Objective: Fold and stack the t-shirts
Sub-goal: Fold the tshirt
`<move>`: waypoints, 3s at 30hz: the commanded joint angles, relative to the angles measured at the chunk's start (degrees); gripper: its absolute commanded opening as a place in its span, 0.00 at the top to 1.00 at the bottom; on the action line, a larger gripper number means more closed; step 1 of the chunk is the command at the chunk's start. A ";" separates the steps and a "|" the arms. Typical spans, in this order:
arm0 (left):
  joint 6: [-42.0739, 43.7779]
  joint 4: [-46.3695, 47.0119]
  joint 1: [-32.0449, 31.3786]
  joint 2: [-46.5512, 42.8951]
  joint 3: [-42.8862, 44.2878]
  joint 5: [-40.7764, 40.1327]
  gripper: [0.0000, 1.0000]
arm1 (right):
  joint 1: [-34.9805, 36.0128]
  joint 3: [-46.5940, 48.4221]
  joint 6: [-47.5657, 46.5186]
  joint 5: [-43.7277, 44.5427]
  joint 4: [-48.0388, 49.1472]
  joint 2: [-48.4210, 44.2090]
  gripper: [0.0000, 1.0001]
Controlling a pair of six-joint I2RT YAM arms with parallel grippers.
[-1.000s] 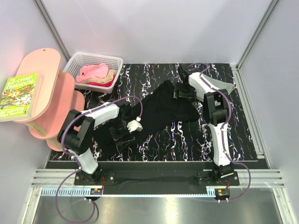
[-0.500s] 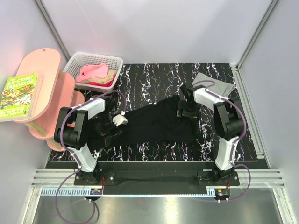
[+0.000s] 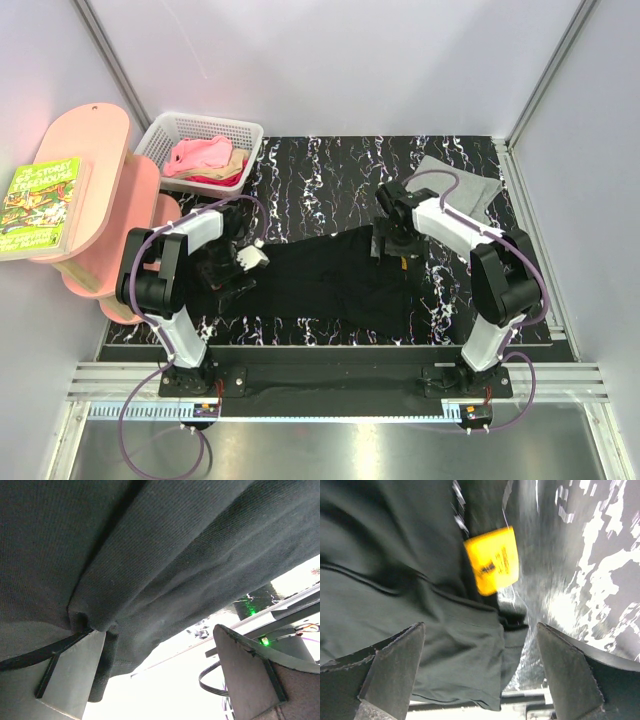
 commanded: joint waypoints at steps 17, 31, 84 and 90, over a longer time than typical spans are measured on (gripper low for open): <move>0.44 3.25 -0.81 -0.18 0.84 -1.46 0.01 | -0.05 3.02 -2.29 1.23 2.91 2.24 0.50; 0.53 6.51 -0.81 1.23 -1.01 -5.24 0.01 | -0.05 7.15 -1.24 -3.60 -1.04 -4.08 0.97; 1.06 6.59 -0.81 -1.14 -1.45 -7.00 0.01 | -5.24 27.23 -1.86 -5.00 -6.06 -0.01 0.00; 0.79 6.51 -0.98 -0.53 -0.92 -7.08 0.01 | -3.83 6.75 6.39 -28.69 7.15 -12.41 0.00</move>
